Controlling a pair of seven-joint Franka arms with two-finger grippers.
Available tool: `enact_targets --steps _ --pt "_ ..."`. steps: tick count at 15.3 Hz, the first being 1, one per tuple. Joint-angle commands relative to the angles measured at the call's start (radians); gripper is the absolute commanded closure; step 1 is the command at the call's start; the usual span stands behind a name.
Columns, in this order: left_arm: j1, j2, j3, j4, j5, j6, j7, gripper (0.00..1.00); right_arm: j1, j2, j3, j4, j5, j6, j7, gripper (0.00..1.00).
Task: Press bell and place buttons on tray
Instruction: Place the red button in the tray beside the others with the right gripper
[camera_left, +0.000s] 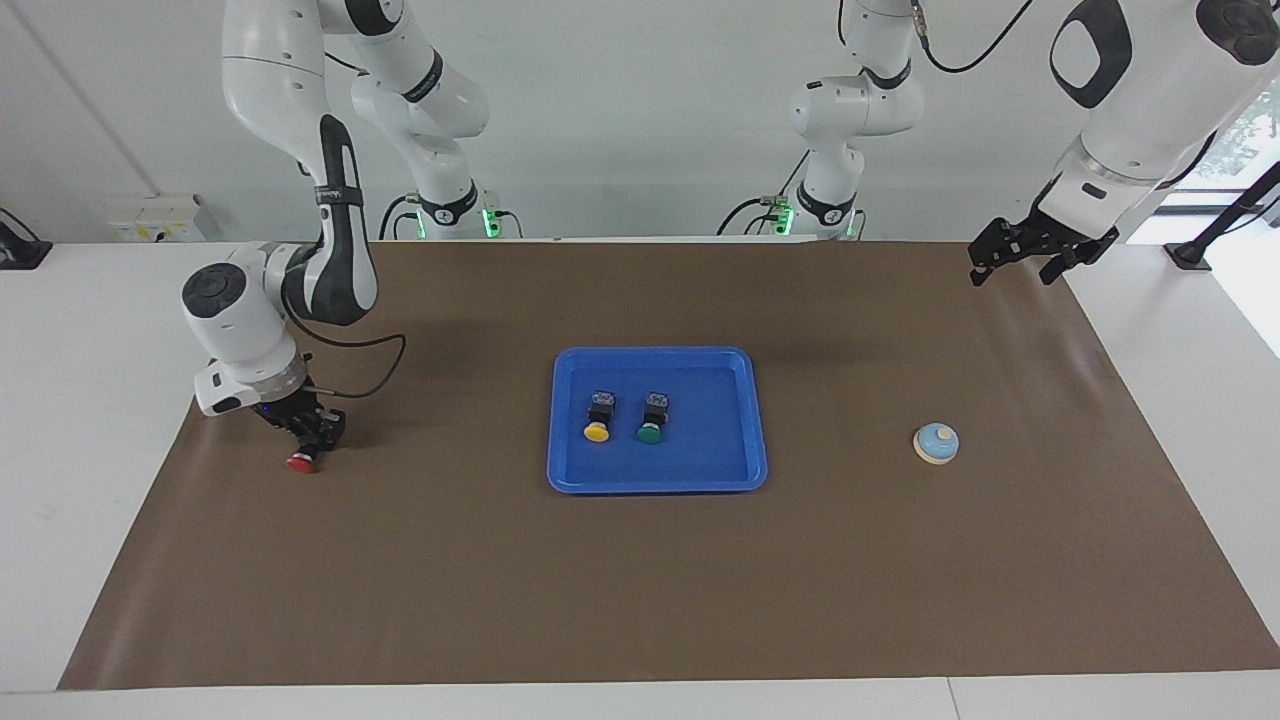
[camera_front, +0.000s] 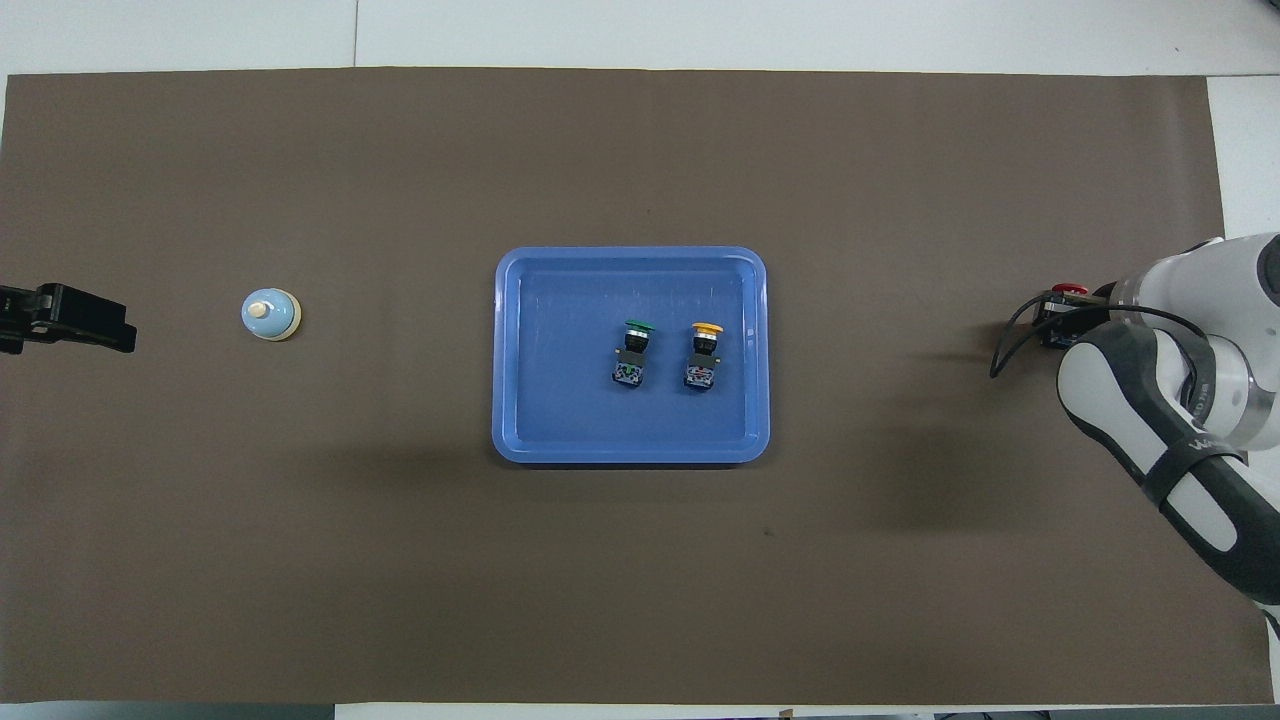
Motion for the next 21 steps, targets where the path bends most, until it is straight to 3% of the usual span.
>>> enact_targets --steps 1,5,12,18,21 --pt "-0.001 -0.002 0.007 0.012 -0.015 -0.016 0.009 0.00 0.089 -0.023 0.005 0.121 0.005 -0.170 0.085 1.00" --pt "-0.001 -0.002 0.007 0.012 -0.015 -0.016 0.009 0.00 0.252 -0.015 0.005 0.270 0.034 -0.360 0.258 1.00" --pt "-0.001 -0.002 0.007 0.012 -0.015 -0.016 0.009 0.00 0.580 0.019 0.005 0.360 0.144 -0.405 0.522 1.00" --pt "-0.001 -0.002 0.007 0.012 -0.015 -0.016 0.009 0.00 0.759 0.219 0.005 0.575 0.169 -0.384 0.725 1.00" --pt "-0.001 -0.002 0.007 0.012 -0.015 -0.016 0.009 0.00 0.804 0.275 0.005 0.595 0.170 -0.280 0.733 1.00"
